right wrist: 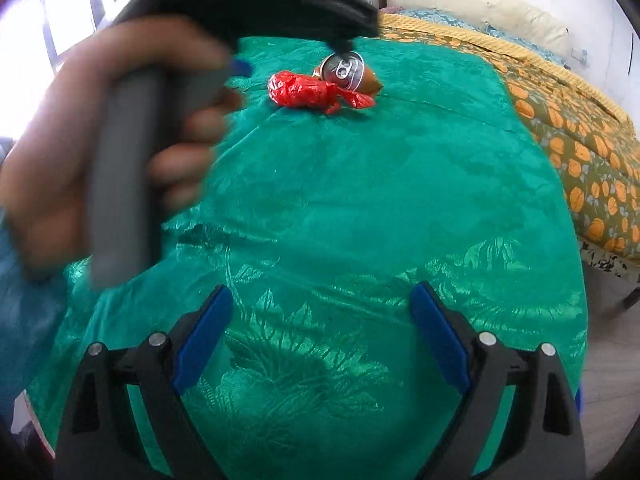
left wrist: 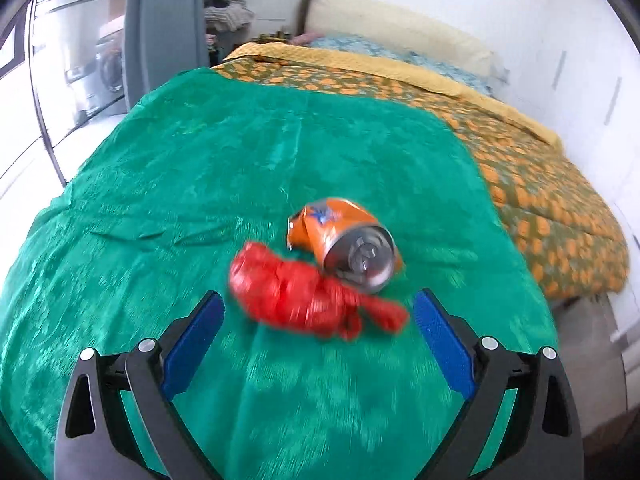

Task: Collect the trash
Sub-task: 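Move both tools back over the bed toward the red bag and can, then grasp the red plastic bag with the left tool while the right tool grasps the crushed orange can, then lift red bag and orange can and carry them toward the wastebasket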

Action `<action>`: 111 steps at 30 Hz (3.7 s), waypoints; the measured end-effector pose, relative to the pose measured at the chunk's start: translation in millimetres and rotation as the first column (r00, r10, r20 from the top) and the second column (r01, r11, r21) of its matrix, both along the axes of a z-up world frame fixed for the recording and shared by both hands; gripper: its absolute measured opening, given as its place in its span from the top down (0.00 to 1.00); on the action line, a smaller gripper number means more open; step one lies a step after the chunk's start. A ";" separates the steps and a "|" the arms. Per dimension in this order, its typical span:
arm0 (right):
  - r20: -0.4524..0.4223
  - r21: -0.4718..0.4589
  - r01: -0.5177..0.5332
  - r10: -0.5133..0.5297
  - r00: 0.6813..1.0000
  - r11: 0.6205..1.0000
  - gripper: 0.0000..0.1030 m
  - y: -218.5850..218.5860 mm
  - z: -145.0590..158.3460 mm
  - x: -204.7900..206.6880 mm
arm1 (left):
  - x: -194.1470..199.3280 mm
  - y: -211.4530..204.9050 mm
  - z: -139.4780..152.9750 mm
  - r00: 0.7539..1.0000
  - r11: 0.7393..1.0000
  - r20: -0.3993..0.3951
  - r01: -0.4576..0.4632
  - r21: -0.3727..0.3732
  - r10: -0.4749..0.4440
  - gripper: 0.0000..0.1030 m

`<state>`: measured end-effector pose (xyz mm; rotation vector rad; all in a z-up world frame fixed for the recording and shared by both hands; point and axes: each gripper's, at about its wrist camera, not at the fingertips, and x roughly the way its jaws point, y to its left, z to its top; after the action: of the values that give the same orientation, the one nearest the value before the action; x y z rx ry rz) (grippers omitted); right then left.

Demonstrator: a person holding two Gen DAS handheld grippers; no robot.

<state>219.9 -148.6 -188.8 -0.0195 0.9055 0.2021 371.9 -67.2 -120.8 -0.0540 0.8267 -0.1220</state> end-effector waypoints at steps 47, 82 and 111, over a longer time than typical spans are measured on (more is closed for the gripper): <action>0.006 0.035 0.002 -0.002 1.000 0.999 0.14 -5.0 -1.1 -0.4 | -47.6 77.2 -15.8 0.958 0.970 -0.155 0.241 -0.018 -0.241 0.70; 0.108 -0.216 -0.054 0.079 0.991 0.975 0.14 36.4 34.0 186.2 | -101.6 129.0 -47.6 0.979 0.979 -0.134 0.169 0.110 -0.154 0.06; 0.003 0.020 -0.038 0.038 0.999 0.999 0.31 3.3 30.1 -34.6 | -104.8 128.0 -43.8 0.967 0.969 -0.134 0.231 0.085 -0.218 0.05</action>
<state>185.4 -145.3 -158.7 -0.0189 0.9006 0.2463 267.1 60.8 -164.6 0.1284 0.9602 -0.2934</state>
